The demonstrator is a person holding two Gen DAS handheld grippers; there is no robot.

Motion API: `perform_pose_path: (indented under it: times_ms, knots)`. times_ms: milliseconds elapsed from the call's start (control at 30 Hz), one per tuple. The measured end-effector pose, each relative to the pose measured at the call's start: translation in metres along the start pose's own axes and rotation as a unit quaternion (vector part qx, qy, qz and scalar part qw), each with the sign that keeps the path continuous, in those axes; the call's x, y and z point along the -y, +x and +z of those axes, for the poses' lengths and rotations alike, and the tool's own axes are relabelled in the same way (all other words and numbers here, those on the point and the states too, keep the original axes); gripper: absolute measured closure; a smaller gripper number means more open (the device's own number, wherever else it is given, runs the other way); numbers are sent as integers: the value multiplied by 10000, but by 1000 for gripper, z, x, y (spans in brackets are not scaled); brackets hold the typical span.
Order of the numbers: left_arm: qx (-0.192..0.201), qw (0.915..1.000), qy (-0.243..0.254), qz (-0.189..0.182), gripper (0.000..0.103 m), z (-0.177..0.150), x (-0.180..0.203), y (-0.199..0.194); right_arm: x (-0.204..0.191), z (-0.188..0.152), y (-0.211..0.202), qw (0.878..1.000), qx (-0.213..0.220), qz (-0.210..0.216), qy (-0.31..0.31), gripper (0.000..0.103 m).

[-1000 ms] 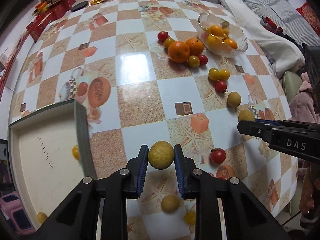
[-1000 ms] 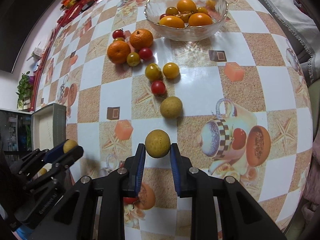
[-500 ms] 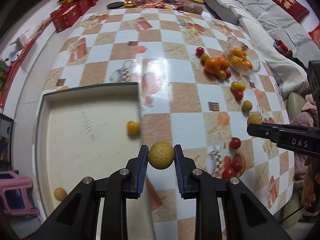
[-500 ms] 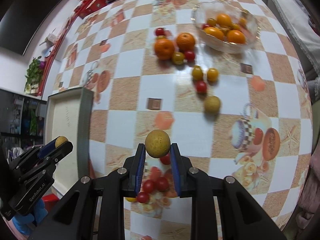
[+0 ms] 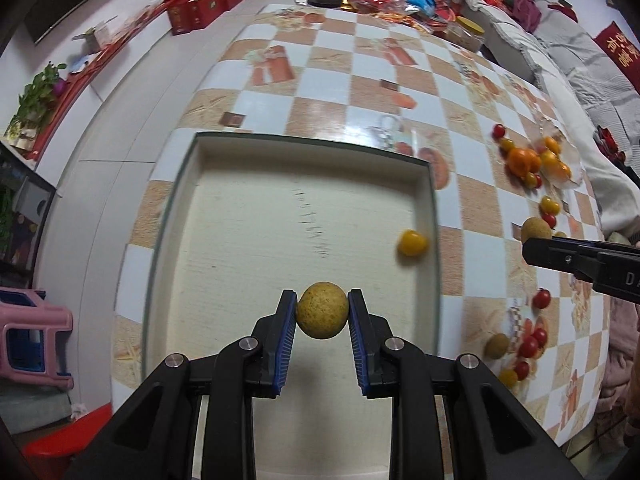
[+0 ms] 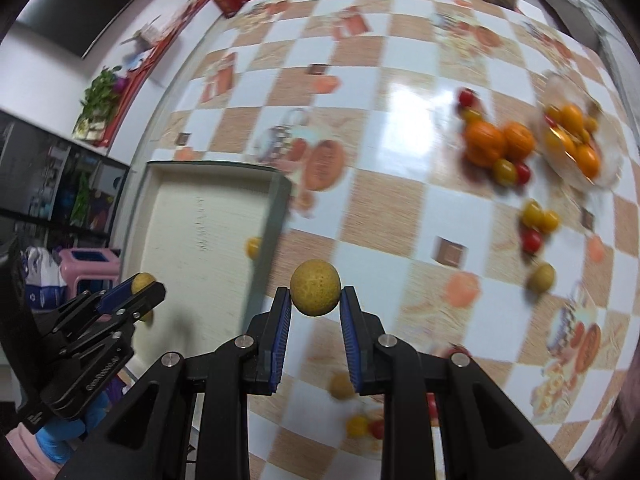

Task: Organize fruits
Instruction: 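Carry both brown fruits over the white tray and open both tools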

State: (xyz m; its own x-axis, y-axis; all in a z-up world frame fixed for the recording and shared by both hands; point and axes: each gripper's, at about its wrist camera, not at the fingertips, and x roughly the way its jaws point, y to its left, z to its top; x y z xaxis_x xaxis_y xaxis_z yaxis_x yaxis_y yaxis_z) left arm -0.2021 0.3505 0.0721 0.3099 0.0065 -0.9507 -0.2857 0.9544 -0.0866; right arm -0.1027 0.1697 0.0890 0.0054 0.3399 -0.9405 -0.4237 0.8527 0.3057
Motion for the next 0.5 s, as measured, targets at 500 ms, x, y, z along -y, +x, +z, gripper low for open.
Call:
perform_pose_path:
  times_ms: [500]
  knots:
    - [-138,9993,-88,332,76,15,-44,39,-68,46,66,9980,-407,61,-483,76]
